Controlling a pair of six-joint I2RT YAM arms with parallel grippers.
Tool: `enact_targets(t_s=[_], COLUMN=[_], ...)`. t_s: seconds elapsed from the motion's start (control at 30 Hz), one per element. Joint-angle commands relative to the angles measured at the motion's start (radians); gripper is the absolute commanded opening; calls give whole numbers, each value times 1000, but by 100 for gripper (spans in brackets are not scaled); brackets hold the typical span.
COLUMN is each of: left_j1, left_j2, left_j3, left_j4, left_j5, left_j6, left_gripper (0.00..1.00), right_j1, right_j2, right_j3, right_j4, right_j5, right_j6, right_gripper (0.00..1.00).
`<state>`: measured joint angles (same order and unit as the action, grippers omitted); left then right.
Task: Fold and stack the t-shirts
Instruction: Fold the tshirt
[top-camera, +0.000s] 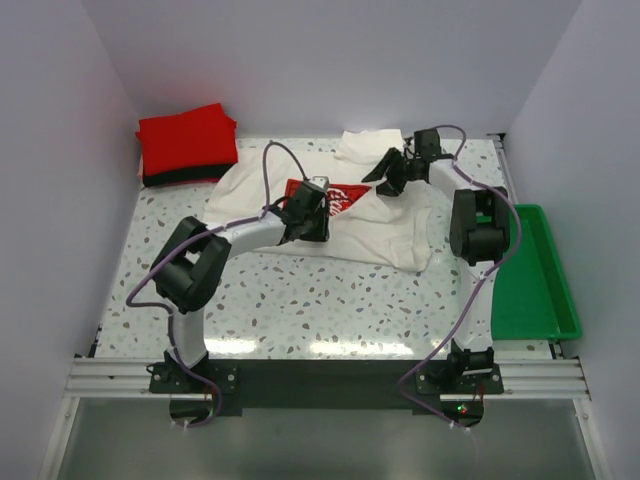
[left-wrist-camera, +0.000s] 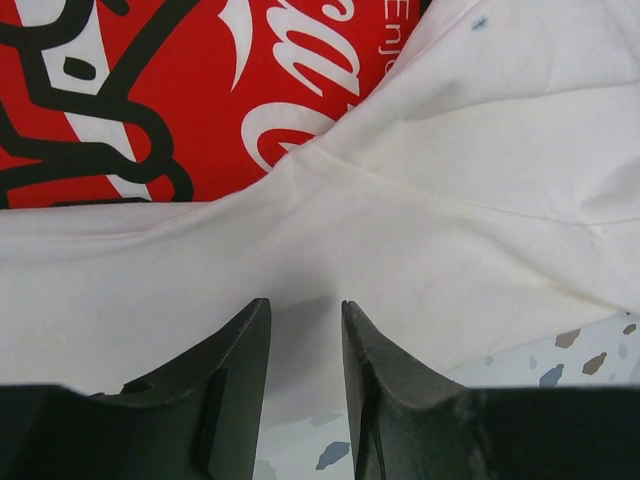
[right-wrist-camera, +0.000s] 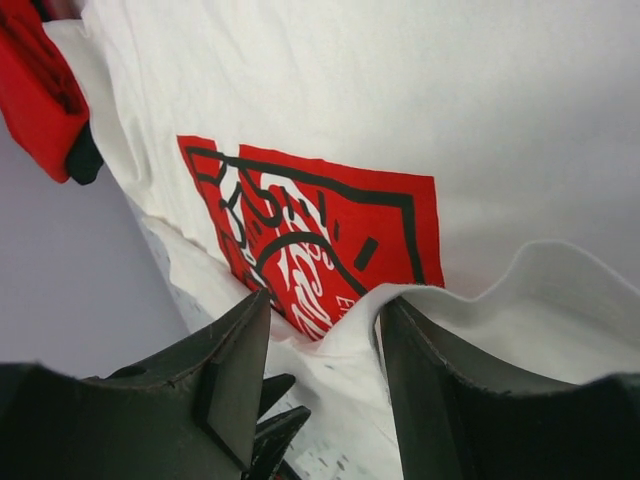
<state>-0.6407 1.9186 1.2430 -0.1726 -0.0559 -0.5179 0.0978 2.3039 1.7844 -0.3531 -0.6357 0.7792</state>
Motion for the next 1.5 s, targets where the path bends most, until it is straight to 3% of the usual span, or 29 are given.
enact_targets(t_s=[0.0, 0.17, 0.37, 0.73, 0.83, 1.07, 1.3, 1.47], left_j1=[3, -5, -11, -13, -13, -11, -11, -11], left_j2=[5, 10, 8, 2, 2, 2, 3, -3], left_j3=[-22, -45, -65, -70, -73, -76, -77, -80], left_j4=[77, 93, 99, 96, 97, 97, 99, 99], left_j5=[16, 14, 10, 2, 5, 2, 8, 7], left_j6=[-27, -36, -44, -42, -44, -42, -44, -44], left_gripper=[39, 38, 37, 37, 37, 37, 37, 37], right_j1=[3, 10, 31, 63, 65, 69, 68, 71], right_j2=[-31, -35, -58, -146, -153, -69, -41, -83], right_j3=[52, 50, 56, 0, 0, 186, 216, 192], right_j4=[-135, -205, -270, -285, -242, -302, -323, -371], right_j5=[97, 166, 248, 363, 349, 311, 289, 378], right_j6=[-84, -161, -245, -293, -291, -294, -291, -336], right_gripper=[51, 52, 61, 60, 60, 61, 61, 59])
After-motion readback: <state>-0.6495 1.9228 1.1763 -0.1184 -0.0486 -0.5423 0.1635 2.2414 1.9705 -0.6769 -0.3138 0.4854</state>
